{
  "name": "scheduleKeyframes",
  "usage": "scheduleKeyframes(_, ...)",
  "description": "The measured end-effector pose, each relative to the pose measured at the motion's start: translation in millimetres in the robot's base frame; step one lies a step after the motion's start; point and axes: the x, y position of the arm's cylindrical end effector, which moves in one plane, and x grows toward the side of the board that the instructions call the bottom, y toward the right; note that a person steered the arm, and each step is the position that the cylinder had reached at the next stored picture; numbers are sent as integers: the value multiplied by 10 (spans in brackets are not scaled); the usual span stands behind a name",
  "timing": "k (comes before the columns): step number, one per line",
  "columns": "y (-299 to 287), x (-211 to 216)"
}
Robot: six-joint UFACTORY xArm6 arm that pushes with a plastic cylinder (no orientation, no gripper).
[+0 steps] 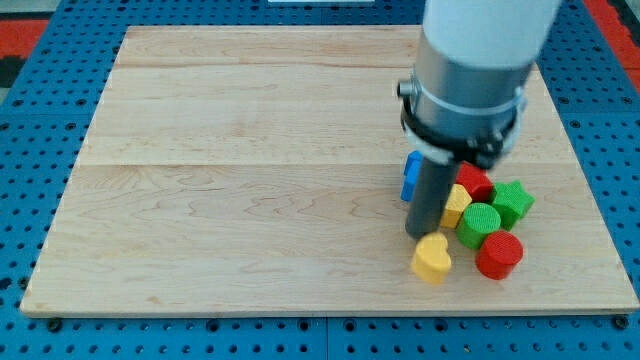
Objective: Slide the yellow hexagon to the center
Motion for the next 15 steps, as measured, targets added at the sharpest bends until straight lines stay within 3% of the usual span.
scheduleKeyframes(1,-142,513)
scheduleKeyframes(2,-211,430)
scheduleKeyframes(3,226,505)
scheduleKeyframes(4,242,570)
scheduleKeyframes(5,847,505)
scheduleKeyframes(6,1124,200)
scheduleKeyframes(8,20,-319)
scheduleKeyframes(10,-102,-828)
scheduleKeyframes(12,-556,-1761)
scheduleKeyframes(15,-421,-1942)
